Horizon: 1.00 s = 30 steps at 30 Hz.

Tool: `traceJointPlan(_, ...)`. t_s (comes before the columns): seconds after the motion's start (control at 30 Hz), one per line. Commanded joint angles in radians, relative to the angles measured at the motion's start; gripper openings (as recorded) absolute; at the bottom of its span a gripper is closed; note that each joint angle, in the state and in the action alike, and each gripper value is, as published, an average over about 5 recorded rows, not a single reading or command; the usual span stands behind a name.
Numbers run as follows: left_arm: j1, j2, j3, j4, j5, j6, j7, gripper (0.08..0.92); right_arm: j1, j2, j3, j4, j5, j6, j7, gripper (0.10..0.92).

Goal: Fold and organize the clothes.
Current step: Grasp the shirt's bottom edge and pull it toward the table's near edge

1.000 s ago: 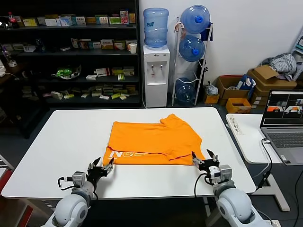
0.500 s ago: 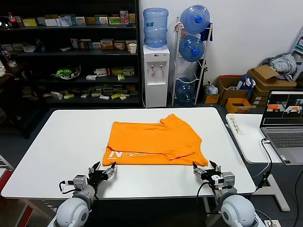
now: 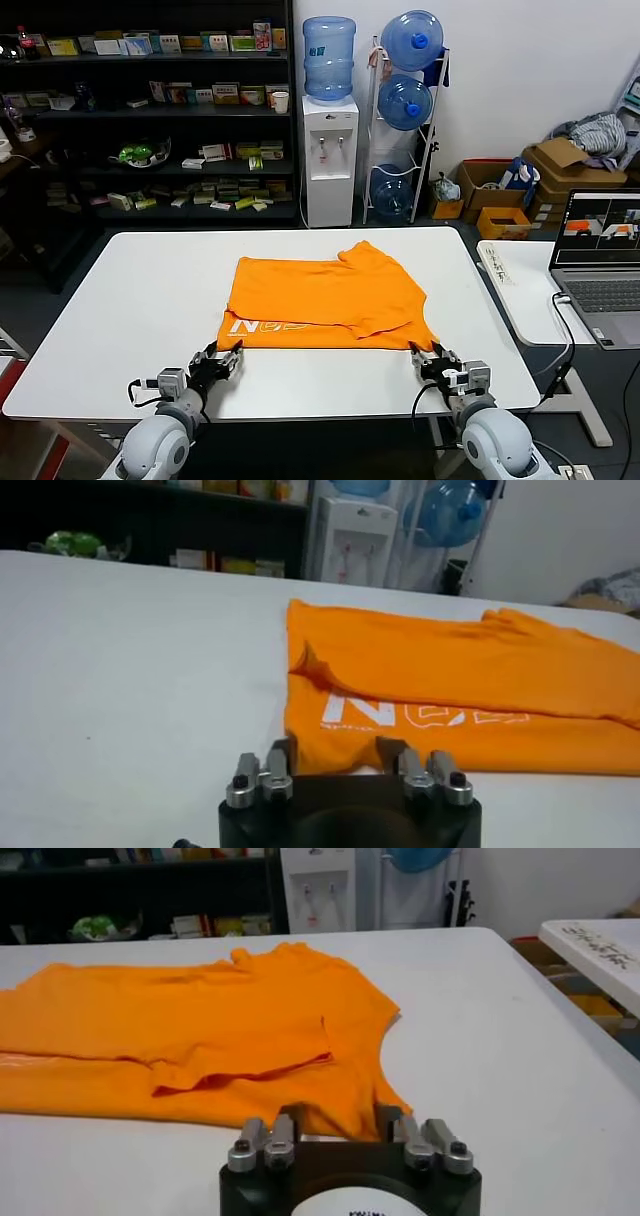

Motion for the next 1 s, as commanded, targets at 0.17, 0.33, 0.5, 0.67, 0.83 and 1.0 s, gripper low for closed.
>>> traceJointPlan(0.17, -0.009, 0.054, 0.01, -0.018, -0.055, 0.028, -0.027, 0.422, 0.001, -0.008, -0.001, -0.002, 0.007, 0.004, 0.011, 0.325)
traceJointPlan(0.33, -0.005, 0.084, 0.01, -0.029, -0.078, 0.036, -0.04, 0.275, -0.009, -0.018, 0.0, 0.012, 0.014, 0.002, 0.025, 0.186)
traceJointPlan(0.5, 0.008, 0.114, 0.009, -0.054, -0.119, 0.046, -0.062, 0.139, -0.031, -0.04, 0.007, 0.051, 0.042, -0.003, 0.043, 0.125)
traceJointPlan(0.67, 0.046, 0.182, -0.009, -0.135, -0.204, 0.068, -0.102, 0.091, -0.106, -0.094, 0.033, 0.151, 0.1, -0.02, 0.073, 0.125)
traceJointPlan(0.83, 0.13, 0.278, -0.043, -0.245, -0.319, 0.097, -0.167, 0.091, -0.235, -0.151, 0.077, 0.282, 0.147, -0.042, 0.114, 0.125)
traceJointPlan(1.0, 0.275, 0.318, -0.059, -0.354, -0.361, 0.113, -0.236, 0.091, -0.366, -0.155, 0.12, 0.361, 0.152, -0.077, 0.153, 0.125)
